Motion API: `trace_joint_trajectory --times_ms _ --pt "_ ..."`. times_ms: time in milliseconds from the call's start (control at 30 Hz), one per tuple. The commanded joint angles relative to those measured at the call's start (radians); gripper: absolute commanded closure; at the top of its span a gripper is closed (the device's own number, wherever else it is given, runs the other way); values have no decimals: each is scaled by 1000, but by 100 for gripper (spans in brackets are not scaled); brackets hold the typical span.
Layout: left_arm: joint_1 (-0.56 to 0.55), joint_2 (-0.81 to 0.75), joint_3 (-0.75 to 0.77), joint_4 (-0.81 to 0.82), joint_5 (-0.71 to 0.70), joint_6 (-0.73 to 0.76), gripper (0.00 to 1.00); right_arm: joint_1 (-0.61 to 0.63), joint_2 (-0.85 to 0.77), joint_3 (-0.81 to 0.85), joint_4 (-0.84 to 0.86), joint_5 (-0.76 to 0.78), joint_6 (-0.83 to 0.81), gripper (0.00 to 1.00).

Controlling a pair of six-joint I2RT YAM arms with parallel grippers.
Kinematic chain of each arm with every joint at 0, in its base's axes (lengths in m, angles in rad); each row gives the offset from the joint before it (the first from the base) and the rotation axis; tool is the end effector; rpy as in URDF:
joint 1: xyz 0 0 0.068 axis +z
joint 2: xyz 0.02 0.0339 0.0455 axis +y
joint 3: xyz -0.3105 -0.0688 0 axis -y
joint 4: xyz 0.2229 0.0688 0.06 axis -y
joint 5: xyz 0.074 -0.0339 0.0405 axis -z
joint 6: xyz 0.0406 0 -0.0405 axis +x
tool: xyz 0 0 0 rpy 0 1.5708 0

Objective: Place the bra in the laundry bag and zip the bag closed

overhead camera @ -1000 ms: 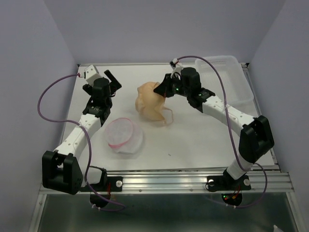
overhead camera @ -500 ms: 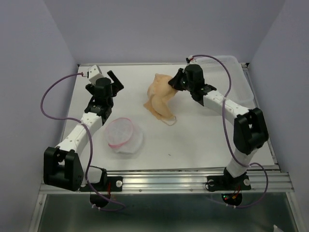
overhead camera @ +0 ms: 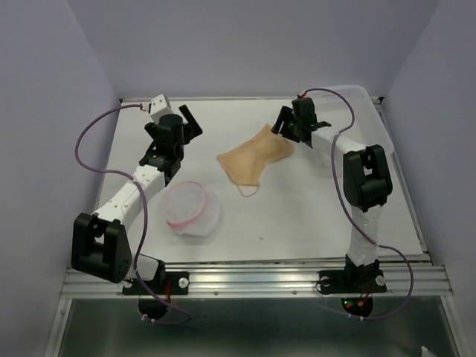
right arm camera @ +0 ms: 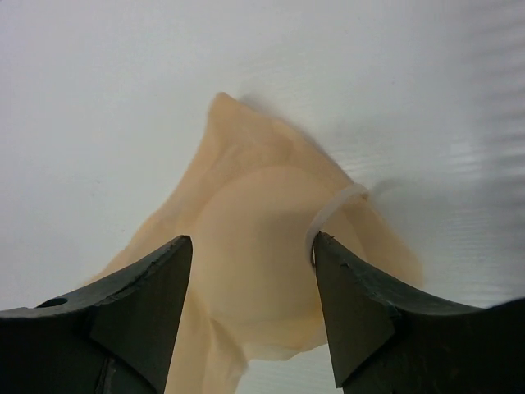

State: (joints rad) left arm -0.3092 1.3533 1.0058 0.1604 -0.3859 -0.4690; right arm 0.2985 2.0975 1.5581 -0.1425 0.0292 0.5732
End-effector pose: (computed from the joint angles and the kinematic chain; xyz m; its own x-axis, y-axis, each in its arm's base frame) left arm 0.2834 -0.0745 0.3764 -0.1263 -0.3993 -0.9081 -0.1429 0.9132 -0.3817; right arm 0.4659 0.1421 0.2467 -0.6538 0.3660 -0.6623 0.0979 0.9088 0.4056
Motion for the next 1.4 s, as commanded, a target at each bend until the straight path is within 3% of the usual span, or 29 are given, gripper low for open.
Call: trace_joint_trajectory --times_ms 0,167,300,467,633,667,800,1033,1267,1367 --pt "-63 52 73 4 24 26 1 11 -83 62 35 -87 -81 31" --pt "-120 185 151 -114 61 -11 1 60 -111 8 54 -115 -234 16" --pt "-146 263 148 -159 117 -72 1 60 -151 -59 55 -8 -282 0" --pt "-189 349 136 -215 128 -120 1 60 -188 -89 49 87 -346 0" --pt "-197 369 125 -228 120 -174 1 71 -246 -167 61 -134 -498 0" --pt "-199 372 122 -223 113 -177 1 86 -281 -231 90 -176 -591 0" --pt "-199 383 132 -220 105 -184 1 134 -335 -334 110 -190 -760 0" --pt "-194 409 162 -226 55 -229 1 267 -324 -340 -28 -230 -979 0" --pt "-131 353 126 -231 28 -324 1 425 -188 -233 -23 -111 -1036 0" --pt "-85 308 80 -228 25 -339 1 426 -131 -185 -2 -91 -1020 0"
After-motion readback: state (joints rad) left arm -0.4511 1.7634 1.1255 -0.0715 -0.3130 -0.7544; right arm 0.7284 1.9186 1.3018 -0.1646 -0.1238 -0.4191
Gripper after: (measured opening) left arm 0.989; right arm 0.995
